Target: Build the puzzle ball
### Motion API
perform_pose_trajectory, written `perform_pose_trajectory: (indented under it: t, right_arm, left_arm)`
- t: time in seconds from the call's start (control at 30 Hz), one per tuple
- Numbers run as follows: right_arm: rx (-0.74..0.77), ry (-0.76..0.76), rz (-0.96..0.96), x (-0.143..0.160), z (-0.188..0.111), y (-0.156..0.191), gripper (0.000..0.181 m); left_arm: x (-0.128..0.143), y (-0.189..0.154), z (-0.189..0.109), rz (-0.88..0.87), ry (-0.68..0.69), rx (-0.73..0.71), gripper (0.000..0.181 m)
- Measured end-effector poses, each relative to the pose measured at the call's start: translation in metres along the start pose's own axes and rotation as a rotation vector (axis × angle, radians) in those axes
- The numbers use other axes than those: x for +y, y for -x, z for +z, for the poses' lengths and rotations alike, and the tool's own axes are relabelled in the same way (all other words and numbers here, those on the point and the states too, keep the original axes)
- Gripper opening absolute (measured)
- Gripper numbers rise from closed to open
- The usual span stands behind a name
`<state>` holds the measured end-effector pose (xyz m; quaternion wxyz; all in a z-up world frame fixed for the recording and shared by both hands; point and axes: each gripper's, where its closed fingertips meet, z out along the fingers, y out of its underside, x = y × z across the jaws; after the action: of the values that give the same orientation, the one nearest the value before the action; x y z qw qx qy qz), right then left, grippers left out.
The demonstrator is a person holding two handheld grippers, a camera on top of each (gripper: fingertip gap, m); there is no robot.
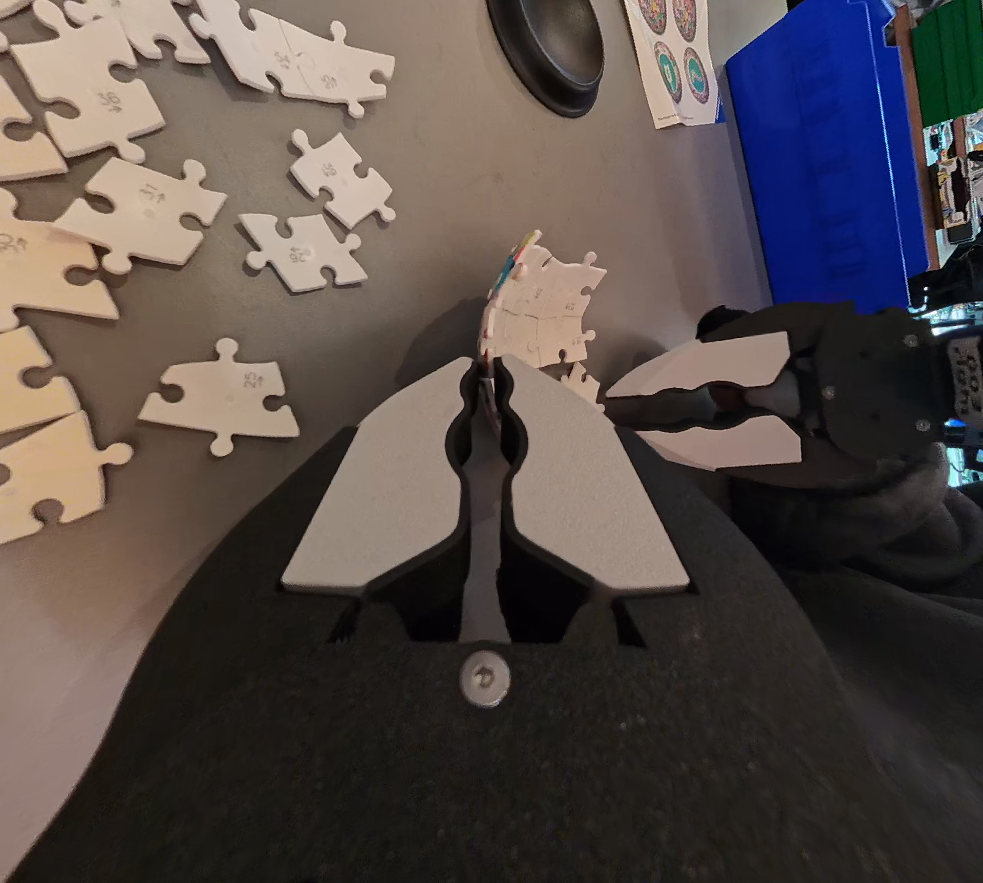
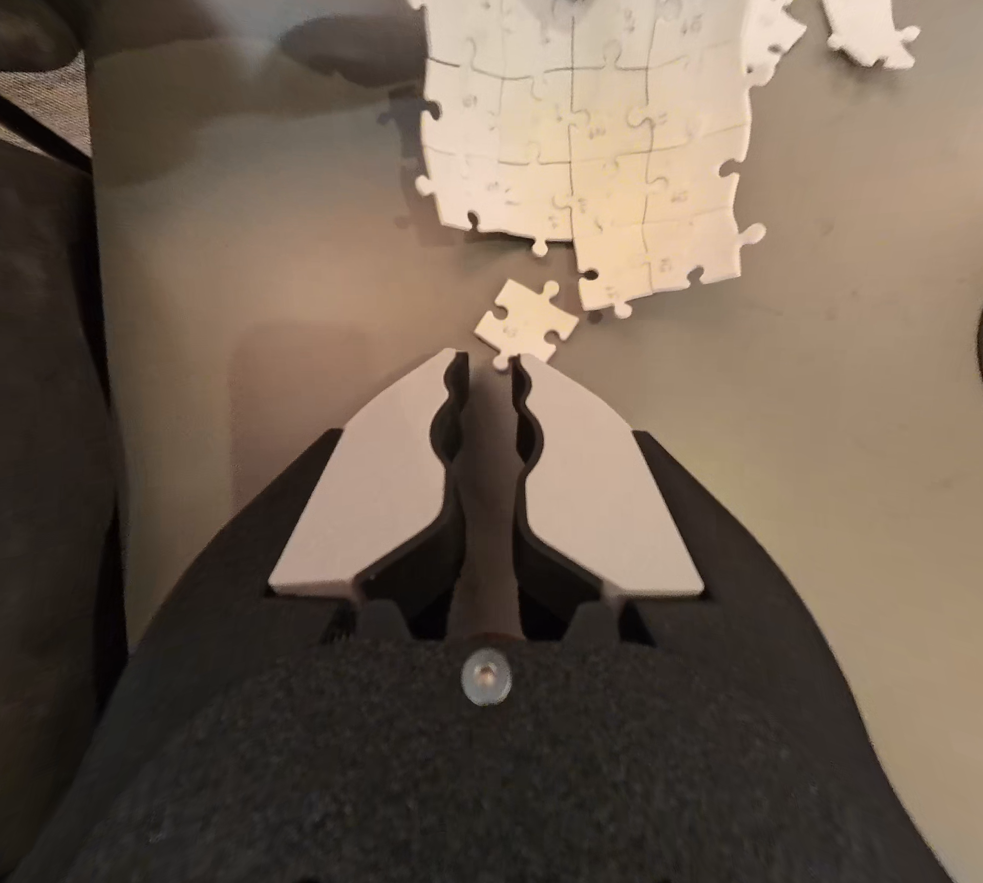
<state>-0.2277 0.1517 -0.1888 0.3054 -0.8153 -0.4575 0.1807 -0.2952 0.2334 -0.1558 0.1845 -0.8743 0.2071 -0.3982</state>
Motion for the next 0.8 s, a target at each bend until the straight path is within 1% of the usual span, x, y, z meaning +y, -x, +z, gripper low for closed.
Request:
perform_pose_trajectory:
  t: [0.07, 0.2, 0.3, 0.37, 0.47, 0.63, 0.73, 0.8]
  right_arm:
    - [0.041, -0.01, -0.031, -0.003, -0.002, -0.003, 0.015]
    - [0.045, -0.022, -0.038, -0.005, -0.005, -0.012, 0.015]
    - [-0.025, 0.028, 0.005, 0.005, -0.002, -0.01, 0.012]
    - [-0.061, 0.015, 0.007, 0.004, 0.0, -0.003, 0.011]
    - [-0.05, 0.008, -0.026, 0.002, 0.001, 0.0, 0.012]
    - [-0.075, -0.029, -0.008, -0.005, -0.001, 0.003, 0.012]
    - [-0.022, -0.048, -0.019, -0.008, -0.005, -0.009, 0.019]
    - [0.012, -0.017, -0.03, -0.002, -0.001, -0.015, 0.027]
  left_arm:
    - [0.0, 0.001, -0.001, -0.001, -0.002, -0.002, 0.004]
    - [-0.002, 0.003, -0.001, 0.007, -0.005, -0.015, 0.004]
    - [-0.003, 0.006, -0.003, 0.009, -0.012, -0.024, 0.004]
    - [-0.004, 0.008, -0.005, 0.008, -0.017, -0.031, 0.004]
    - [-0.005, 0.01, -0.006, 0.004, -0.02, -0.036, 0.004]
    - [-0.004, 0.01, -0.005, 0.008, -0.013, -0.037, 0.004]
    - [-0.004, 0.01, -0.005, 0.011, -0.013, -0.037, 0.004]
    - [-0.003, 0.01, -0.005, 0.012, -0.01, -0.037, 0.004]
